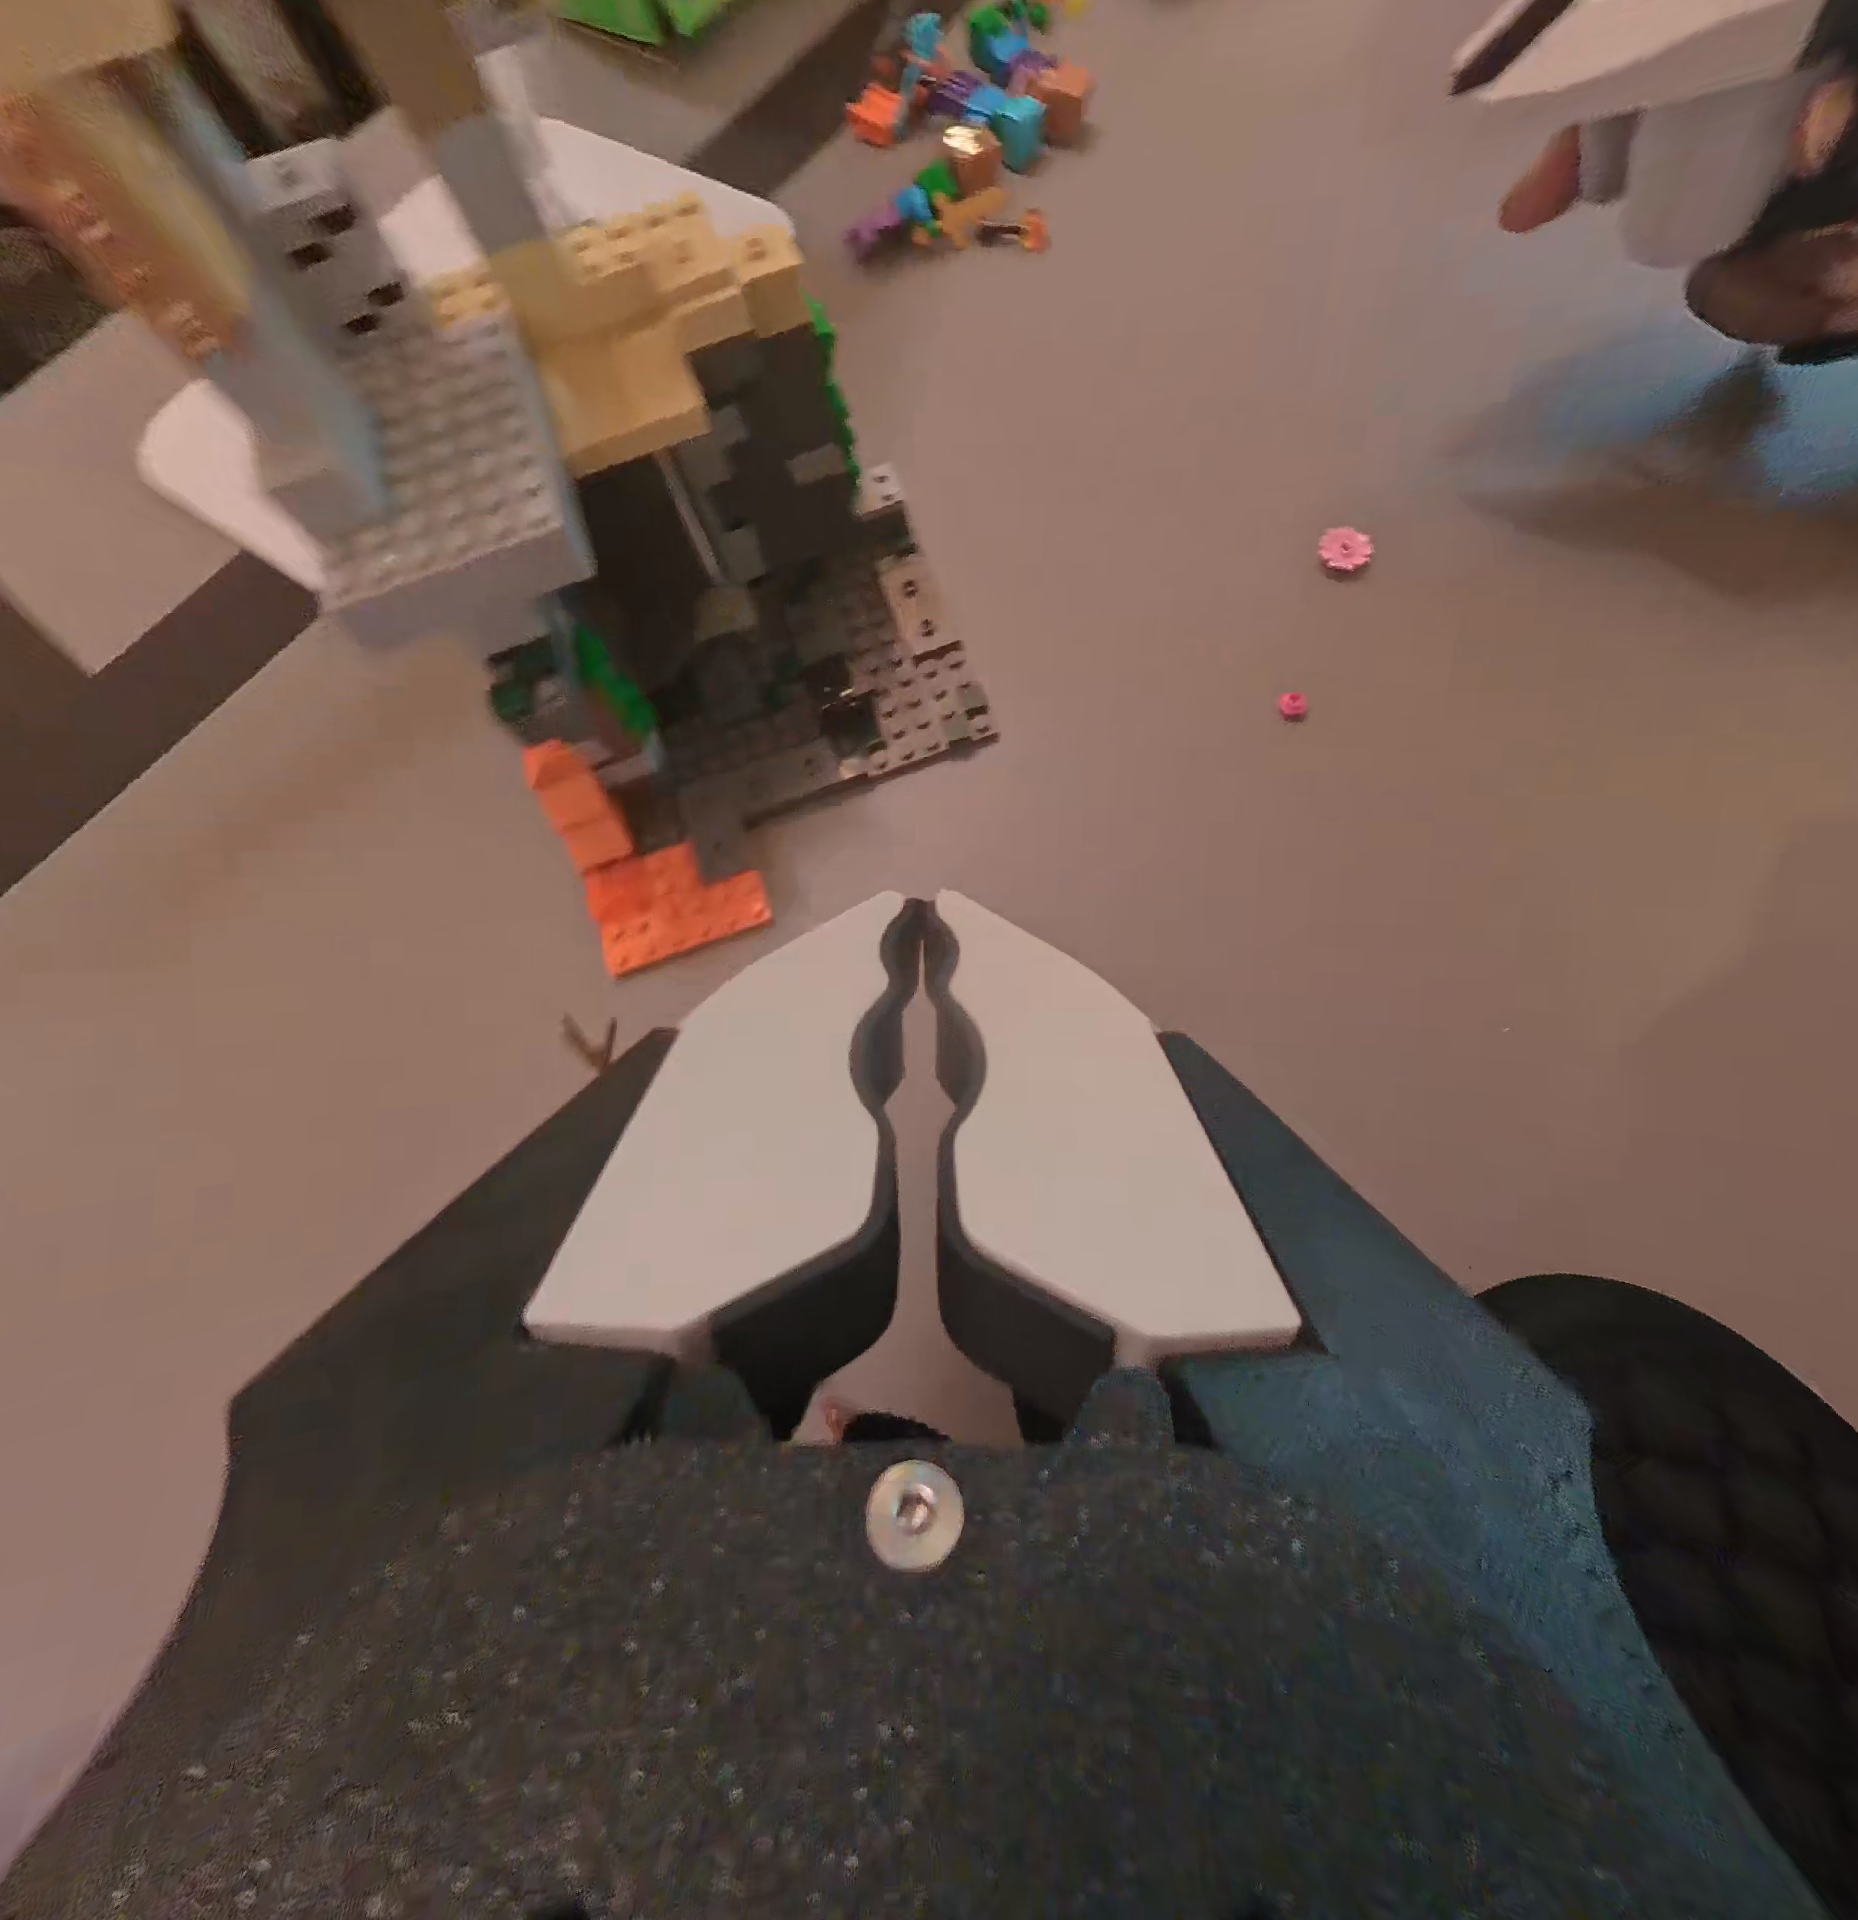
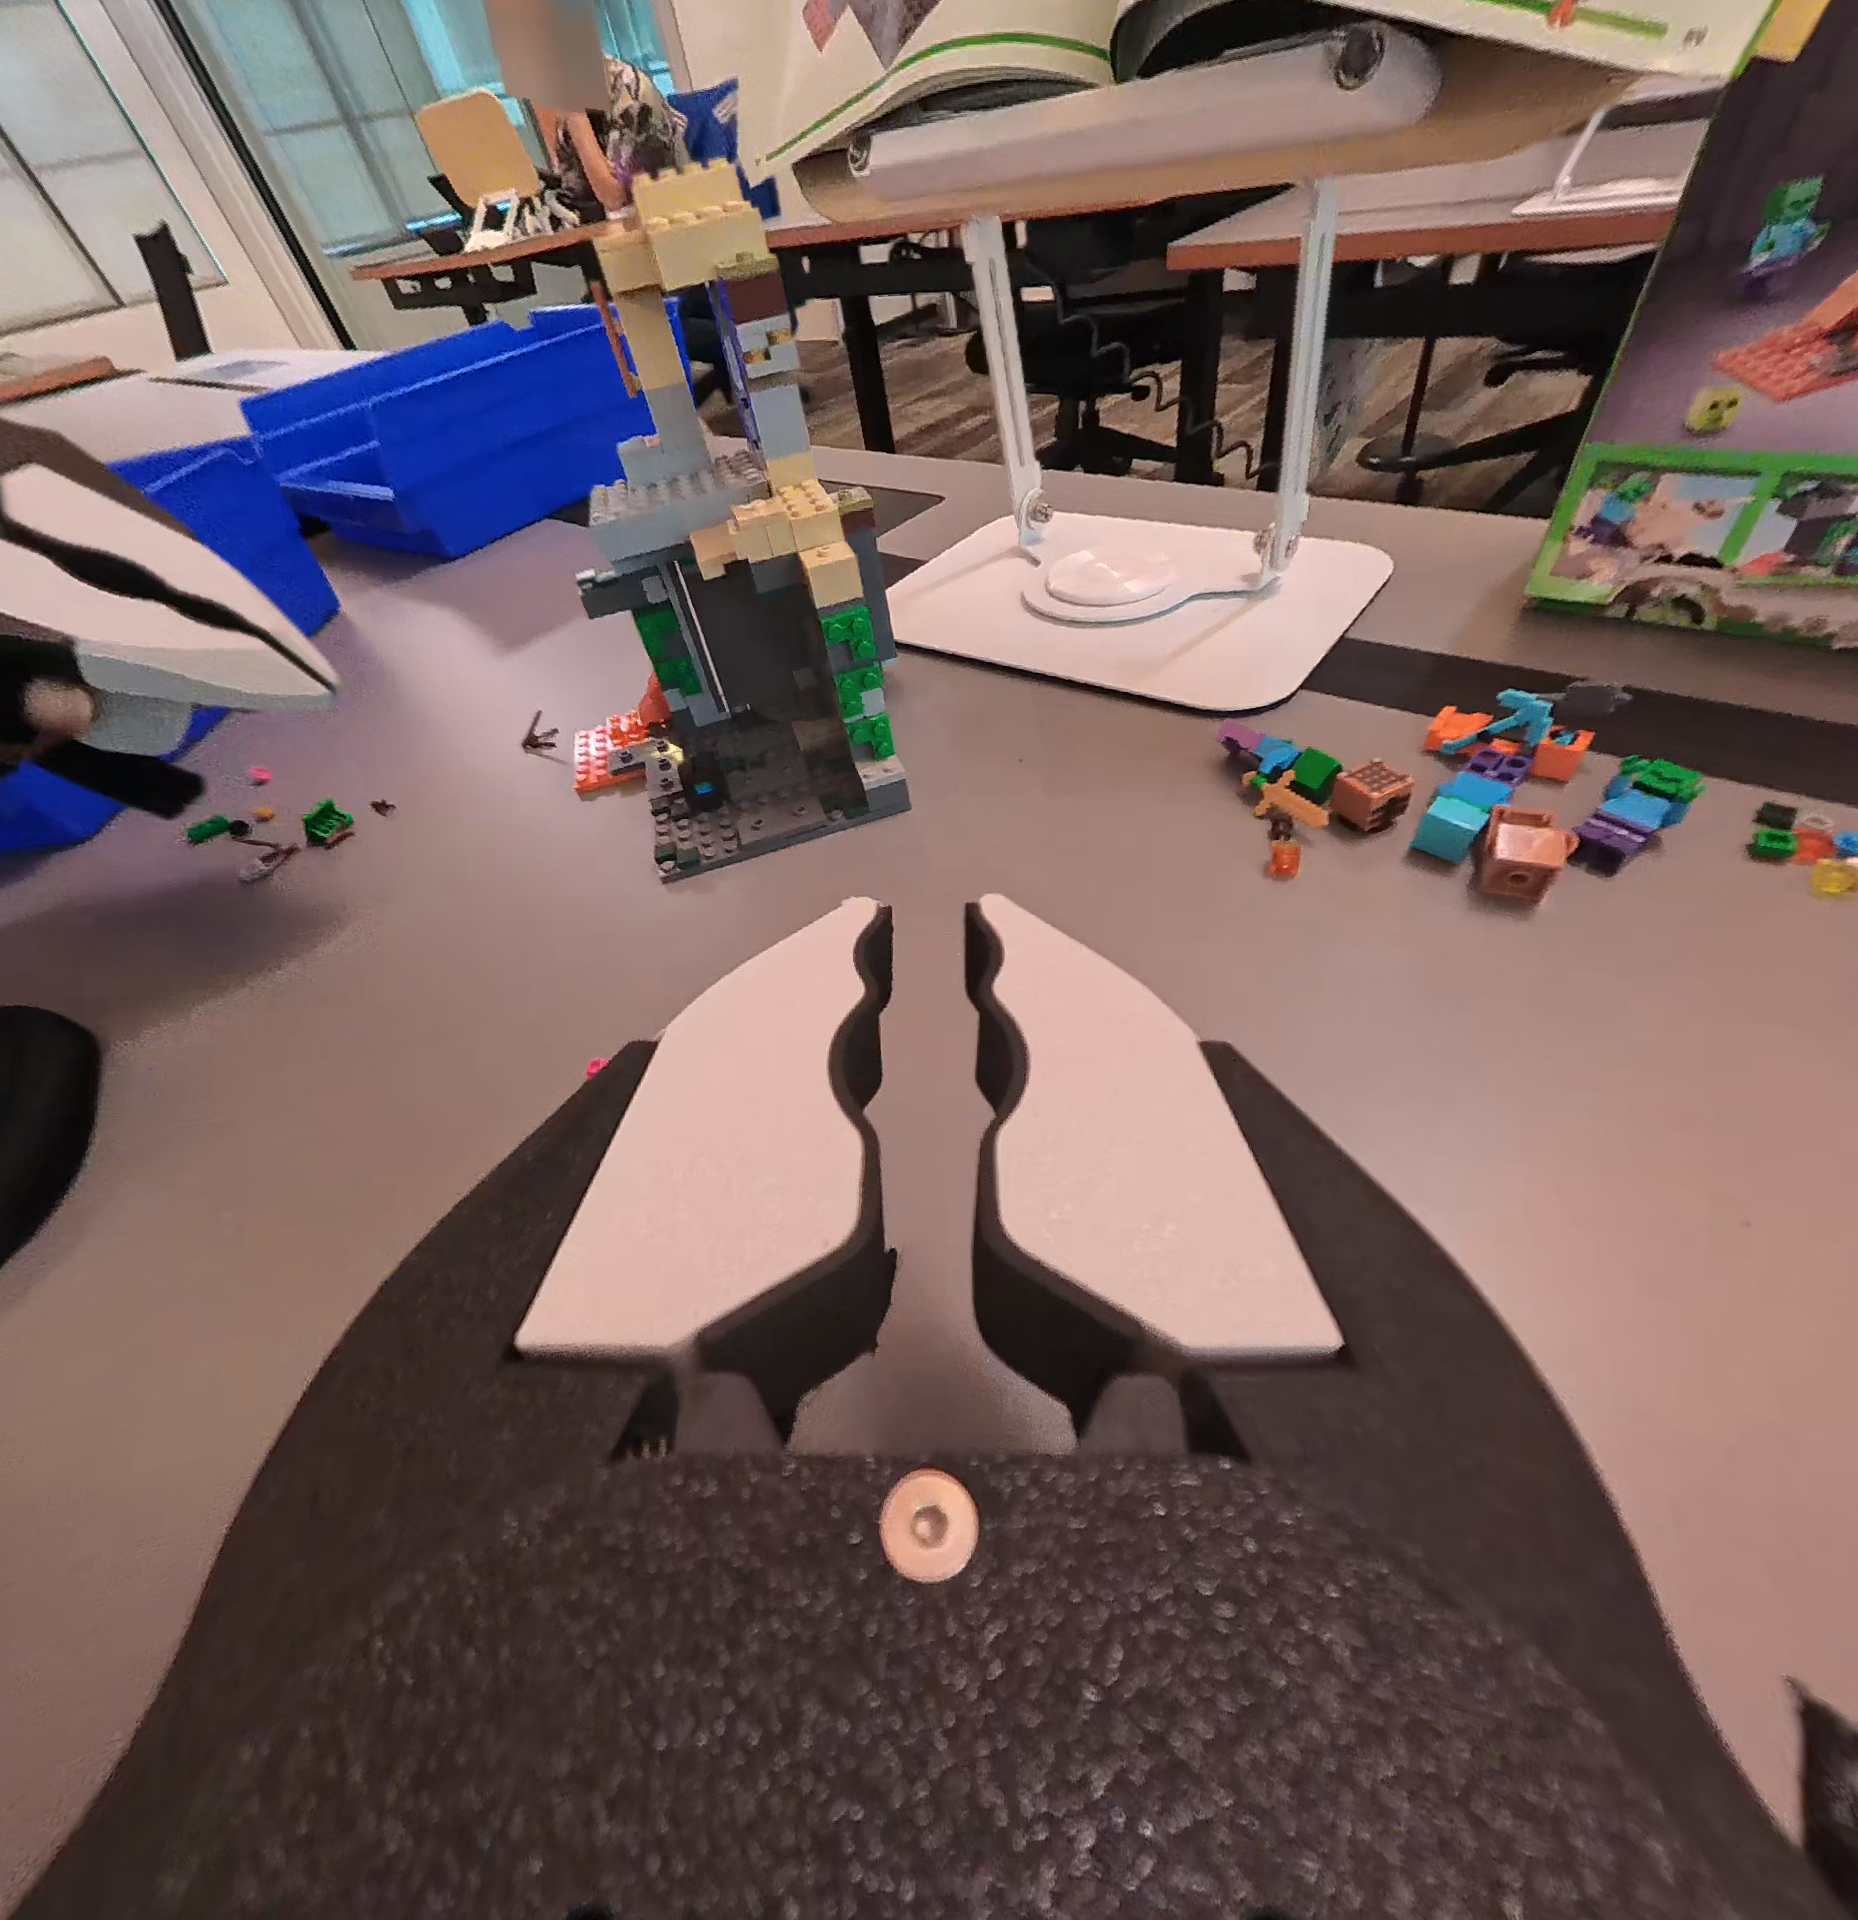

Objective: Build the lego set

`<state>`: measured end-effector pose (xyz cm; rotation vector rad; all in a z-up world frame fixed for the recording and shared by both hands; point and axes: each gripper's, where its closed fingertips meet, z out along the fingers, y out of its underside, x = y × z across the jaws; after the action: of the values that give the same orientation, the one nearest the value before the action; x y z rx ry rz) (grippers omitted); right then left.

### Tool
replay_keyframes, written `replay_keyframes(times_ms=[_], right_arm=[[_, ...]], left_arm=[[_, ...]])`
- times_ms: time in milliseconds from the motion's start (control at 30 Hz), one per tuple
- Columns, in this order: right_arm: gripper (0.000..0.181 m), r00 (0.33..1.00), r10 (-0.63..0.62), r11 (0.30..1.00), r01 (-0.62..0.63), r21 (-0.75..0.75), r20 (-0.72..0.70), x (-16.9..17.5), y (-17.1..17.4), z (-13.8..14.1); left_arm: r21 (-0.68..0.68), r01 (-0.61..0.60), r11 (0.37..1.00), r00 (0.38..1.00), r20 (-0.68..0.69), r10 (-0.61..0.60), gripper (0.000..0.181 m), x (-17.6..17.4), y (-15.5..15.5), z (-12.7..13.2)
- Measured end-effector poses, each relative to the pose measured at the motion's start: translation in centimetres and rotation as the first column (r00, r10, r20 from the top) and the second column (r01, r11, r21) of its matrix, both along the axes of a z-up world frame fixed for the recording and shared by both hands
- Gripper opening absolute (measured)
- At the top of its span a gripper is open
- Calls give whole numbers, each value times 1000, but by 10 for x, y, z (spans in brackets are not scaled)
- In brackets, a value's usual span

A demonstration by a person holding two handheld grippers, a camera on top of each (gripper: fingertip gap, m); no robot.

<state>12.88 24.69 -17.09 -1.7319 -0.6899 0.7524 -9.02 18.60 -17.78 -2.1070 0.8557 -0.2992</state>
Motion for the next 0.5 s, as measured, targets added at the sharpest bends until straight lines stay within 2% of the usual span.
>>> replay_keyframes(times_ms=[200,367,500], right_arm=[[14,998,-4,996,-2,87,62,-3,-3,3],[8,993,57,993,-67,100,99,-14,-11,-4],[7,991,58,990,-74,123,123,-17,-12,-7]], left_arm=[[88,-200,976,979,-28,203,0,-48,-21,-3],[117,-264,957,964,3,265,7,-65,-40,-11],[121,-296,947,955,30,295,15,-72,-51,-19]])
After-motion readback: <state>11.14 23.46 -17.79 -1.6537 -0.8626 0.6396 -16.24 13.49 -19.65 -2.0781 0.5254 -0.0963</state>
